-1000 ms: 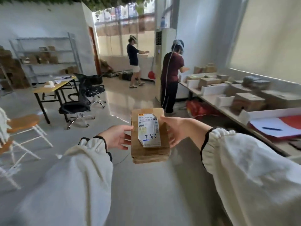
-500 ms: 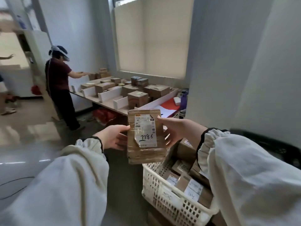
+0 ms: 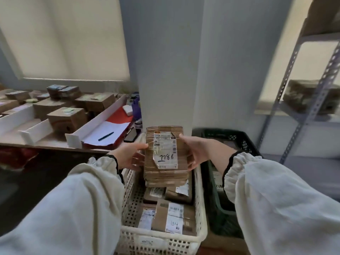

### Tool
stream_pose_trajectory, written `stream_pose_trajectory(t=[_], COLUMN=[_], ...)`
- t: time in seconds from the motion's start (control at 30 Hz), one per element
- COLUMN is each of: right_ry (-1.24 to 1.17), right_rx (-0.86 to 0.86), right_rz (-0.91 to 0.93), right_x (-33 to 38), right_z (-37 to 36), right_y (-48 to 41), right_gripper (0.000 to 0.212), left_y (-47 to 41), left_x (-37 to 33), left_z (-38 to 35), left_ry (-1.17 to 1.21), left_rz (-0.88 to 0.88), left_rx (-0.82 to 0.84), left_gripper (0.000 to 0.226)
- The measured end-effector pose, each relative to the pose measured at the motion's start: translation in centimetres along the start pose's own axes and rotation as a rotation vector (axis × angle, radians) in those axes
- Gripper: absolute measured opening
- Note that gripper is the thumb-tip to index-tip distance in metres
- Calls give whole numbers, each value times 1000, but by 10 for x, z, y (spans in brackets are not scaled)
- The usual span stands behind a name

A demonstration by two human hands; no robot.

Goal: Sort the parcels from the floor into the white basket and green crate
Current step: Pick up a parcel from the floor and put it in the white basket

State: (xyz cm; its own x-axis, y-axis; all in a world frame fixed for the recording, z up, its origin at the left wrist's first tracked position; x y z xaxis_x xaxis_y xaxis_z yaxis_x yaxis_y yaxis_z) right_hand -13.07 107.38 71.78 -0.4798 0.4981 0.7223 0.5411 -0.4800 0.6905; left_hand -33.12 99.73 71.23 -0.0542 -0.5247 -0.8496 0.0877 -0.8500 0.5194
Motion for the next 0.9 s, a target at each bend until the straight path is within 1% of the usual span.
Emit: stream_pose_trajectory(t=[0.1, 0.17, 0.27, 0.37, 0.5, 0.63, 0.73, 0.83, 0.9], right_ry=[-95, -126, -163, -138, -120, -134, -177, -159, -148], right_rx=[-61, -102, -144, -170, -200, -131, -65, -50, -49], right_rz=[-20, -14, -1, -8, -50, -140, -171, -176, -188], right_x=[-18, -26, -31, -29, -25, -43, -57, -63, -66], right_z=[29, 46, 75, 99, 115, 99, 72, 44, 25], right_y=[-16, -27, -49, -74, -112, -154, -187, -220, -242], right_gripper=[65, 56, 40, 29, 25, 20, 23, 28, 27], left_y=[-38, -62, -99, -129, -160, -171, -175, -182, -189], left_x=[-3, -4, -4, -2, 12, 47, 80, 105, 122], left_z=[-18, -27, -39, -44, -38, -21, 1, 29, 47], left_ry=[-15, -22, -10, 2, 36, 73, 133, 152, 129], left_rz=[31, 50, 64, 69, 75, 169, 252, 316, 355], left_rx=[51, 74, 114, 93, 31, 8, -29, -110, -176], left_gripper=[27, 25, 30, 34, 31, 33, 35, 31, 27])
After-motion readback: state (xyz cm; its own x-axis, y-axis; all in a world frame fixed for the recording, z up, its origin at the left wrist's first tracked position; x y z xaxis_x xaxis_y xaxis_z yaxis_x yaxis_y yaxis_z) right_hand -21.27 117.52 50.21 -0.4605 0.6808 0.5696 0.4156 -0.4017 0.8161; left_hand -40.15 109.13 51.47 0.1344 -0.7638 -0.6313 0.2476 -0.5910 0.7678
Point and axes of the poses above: each hand's wrist, its own y-axis away from the middle knuckle, its own z-axis out of the back of the hand, x = y × z, the point moved 7 cm from there along -y, towards the middle knuckle, and after that the axes turned 7 degrees about x, right-handed, at the moved point
